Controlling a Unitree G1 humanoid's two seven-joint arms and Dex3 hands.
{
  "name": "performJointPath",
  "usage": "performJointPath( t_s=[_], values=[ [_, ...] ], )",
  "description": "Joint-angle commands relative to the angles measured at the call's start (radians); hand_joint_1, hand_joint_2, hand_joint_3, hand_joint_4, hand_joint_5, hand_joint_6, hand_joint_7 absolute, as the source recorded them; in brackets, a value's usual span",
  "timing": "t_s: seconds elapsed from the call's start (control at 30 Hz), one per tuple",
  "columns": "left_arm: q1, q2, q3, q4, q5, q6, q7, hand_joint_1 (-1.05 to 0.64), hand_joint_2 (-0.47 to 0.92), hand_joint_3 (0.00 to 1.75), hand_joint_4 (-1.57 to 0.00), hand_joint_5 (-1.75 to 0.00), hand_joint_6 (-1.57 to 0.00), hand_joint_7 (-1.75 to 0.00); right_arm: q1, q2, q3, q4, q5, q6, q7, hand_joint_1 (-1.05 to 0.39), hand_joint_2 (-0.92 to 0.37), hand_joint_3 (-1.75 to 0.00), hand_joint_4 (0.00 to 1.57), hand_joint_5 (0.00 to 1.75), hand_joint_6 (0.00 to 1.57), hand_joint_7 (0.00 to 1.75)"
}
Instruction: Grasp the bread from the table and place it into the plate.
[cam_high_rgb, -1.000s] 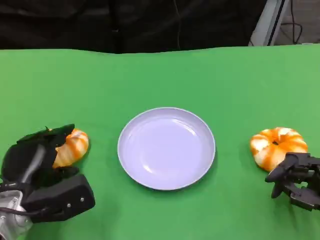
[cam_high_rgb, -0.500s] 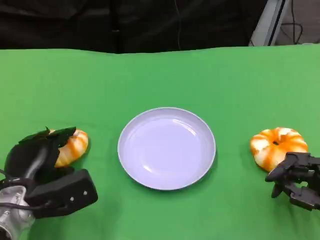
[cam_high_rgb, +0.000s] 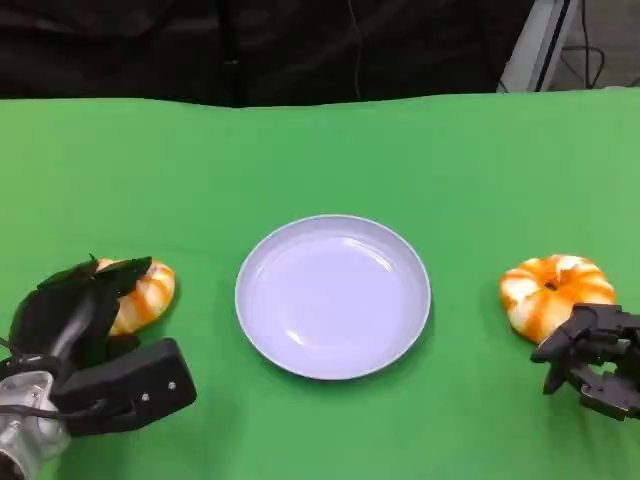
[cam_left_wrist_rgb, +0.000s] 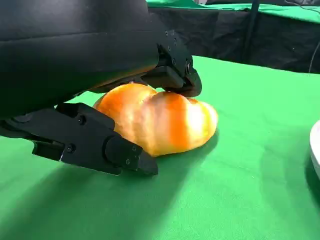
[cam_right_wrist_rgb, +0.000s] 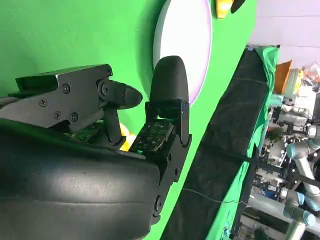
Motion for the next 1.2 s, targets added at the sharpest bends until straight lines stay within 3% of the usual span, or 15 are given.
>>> performJointPath(
  t_s=[0.03,0.2,0.37,0.4,0.43,0.47,0.57,0.67,0.87,1.2],
  values=[
    [-0.012,-0.001,0.000,0.021,-0.010,0.033,-0.024,-0.12,0.88,0.00,-0.52,-0.03,-0.51,-0.02,0.000,-0.011,-0.006,-0.001,0.008,-0.008,0.002,0.07,-0.90,-0.49,0.87,1.37,0.96,0.88],
    [-0.020,-0.011,0.014,0.032,-0.030,0.050,-0.034,-0.13,0.92,0.03,-0.64,-0.06,-0.64,-0.05,0.000,-0.012,-0.006,-0.001,0.006,-0.009,-0.001,0.06,-0.90,-0.50,0.87,1.37,0.97,0.87],
    [-0.025,-0.013,0.019,0.042,-0.047,0.053,-0.041,-0.12,0.92,0.19,-0.78,-0.14,-0.81,-0.08,0.001,-0.012,-0.007,-0.001,0.009,-0.009,0.003,0.06,-0.89,-0.50,0.86,1.37,0.97,0.88],
    [-0.027,-0.013,0.021,0.043,-0.050,0.054,-0.044,-0.12,0.92,0.21,-0.74,-0.27,-0.83,-0.10,0.002,-0.012,-0.007,-0.002,0.009,-0.009,0.002,0.06,-0.89,-0.50,0.86,1.37,0.97,0.88],
    [-0.028,-0.014,0.023,0.044,-0.053,0.059,-0.047,-0.12,0.92,0.20,-0.60,-0.64,-0.84,-0.18,0.002,-0.012,-0.006,-0.003,0.006,-0.013,-0.002,0.06,-0.89,-0.50,0.86,1.37,0.97,0.88],
    [-0.029,-0.014,0.024,0.044,-0.054,0.062,-0.048,-0.12,0.92,0.20,-0.50,-0.88,-0.79,-0.32,0.003,-0.012,-0.005,-0.003,0.004,-0.016,-0.004,0.06,-0.89,-0.50,0.86,1.37,0.97,0.88],
    [-0.032,-0.017,0.028,0.046,-0.062,0.067,-0.047,-0.10,0.92,0.19,-0.39,-1.24,-0.54,-0.94,0.003,-0.010,-0.007,-0.005,0.014,-0.004,0.008,0.06,-0.89,-0.51,0.86,1.37,0.96,0.88],
    [-0.034,-0.019,0.029,0.047,-0.065,0.073,-0.037,-0.10,0.92,0.22,-0.34,-1.44,-0.43,-1.22,0.003,-0.013,-0.005,-0.004,0.005,-0.010,-0.002,0.06,-0.89,-0.52,0.86,1.37,0.96,0.88],
    [-0.034,-0.022,0.034,0.046,-0.063,0.072,-0.003,-0.12,0.92,0.22,-0.29,-1.60,-0.38,-1.39,0.003,-0.012,-0.006,-0.004,0.009,-0.005,0.003,0.06,-0.89,-0.52,0.86,1.37,0.96,0.88],
    [-0.032,-0.023,0.031,0.043,-0.062,0.073,0.006,-0.11,0.92,0.20,-0.19,-1.71,-0.32,-1.45,0.004,-0.011,-0.008,-0.003,0.010,-0.006,0.002,0.06,-0.89,-0.52,0.85,1.38,0.96,0.88]
  ],
)
